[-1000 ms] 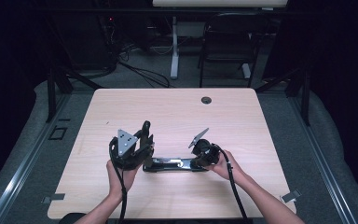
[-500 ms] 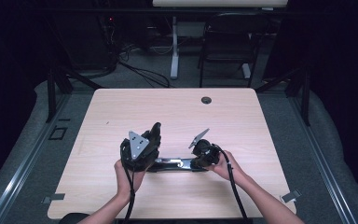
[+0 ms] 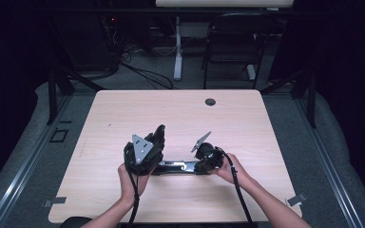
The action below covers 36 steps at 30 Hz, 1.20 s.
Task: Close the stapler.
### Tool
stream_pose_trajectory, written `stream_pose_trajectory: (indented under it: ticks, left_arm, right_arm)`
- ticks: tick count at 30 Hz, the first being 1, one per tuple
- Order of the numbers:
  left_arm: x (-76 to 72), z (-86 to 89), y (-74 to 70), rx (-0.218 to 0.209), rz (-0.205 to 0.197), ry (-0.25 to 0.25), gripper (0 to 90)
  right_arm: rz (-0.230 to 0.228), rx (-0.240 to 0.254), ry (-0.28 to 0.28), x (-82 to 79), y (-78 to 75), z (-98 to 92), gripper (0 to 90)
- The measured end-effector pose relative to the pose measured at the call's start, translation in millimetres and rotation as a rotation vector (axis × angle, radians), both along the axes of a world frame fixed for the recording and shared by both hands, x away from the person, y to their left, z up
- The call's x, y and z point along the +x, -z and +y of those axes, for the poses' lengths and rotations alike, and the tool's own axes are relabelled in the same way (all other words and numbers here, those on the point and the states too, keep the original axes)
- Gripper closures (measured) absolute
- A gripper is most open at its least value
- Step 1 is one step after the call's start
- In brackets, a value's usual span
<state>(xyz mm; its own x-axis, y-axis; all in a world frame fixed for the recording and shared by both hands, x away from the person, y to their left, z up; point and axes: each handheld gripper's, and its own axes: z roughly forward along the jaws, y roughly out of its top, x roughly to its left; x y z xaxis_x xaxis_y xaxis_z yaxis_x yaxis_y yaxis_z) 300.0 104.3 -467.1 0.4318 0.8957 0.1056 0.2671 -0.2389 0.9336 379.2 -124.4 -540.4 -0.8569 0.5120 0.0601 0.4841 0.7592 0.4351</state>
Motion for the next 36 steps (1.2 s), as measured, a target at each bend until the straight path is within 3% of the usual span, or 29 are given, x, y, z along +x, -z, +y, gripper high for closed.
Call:
stream_pose_trajectory:
  ticks: [2,5,13,18,23,30,36]
  left_arm:
    - [-0.3,-1.0,0.1,0.005,0.0,-0.001,55.7]
    - [-0.3,-2.2,0.6,0.003,-0.002,-0.004,55.5]
    - [-0.5,-2.1,1.0,0.001,0.0,-0.002,55.1]
    - [0.0,-3.1,2.2,-0.004,0.007,0.007,54.0]
    - [0.5,-3.3,2.8,-0.002,0.016,0.024,53.2]
    - [2.3,-4.1,4.0,-0.006,0.028,0.059,51.4]
    - [5.0,-3.0,5.0,-0.015,0.059,0.104,48.9]
  right_arm:
    - [-0.014,-0.032,-0.007,-2.8,-3.0,3.0,86.2]
    - [-0.045,-0.007,-0.004,-5.5,-18.3,5.4,87.4]
    - [-0.232,0.323,-0.017,-17.7,-112.7,13.9,90.0]
    - [-0.315,0.399,-0.048,-23.0,-147.0,24.9,90.0]
    - [-0.31,0.421,-0.067,-22.3,-146.0,32.5,90.0]
    - [-0.314,0.462,-0.056,-22.1,-143.9,26.5,90.0]
    - [-0.315,0.45,-0.048,-21.0,-139.7,24.9,90.0]
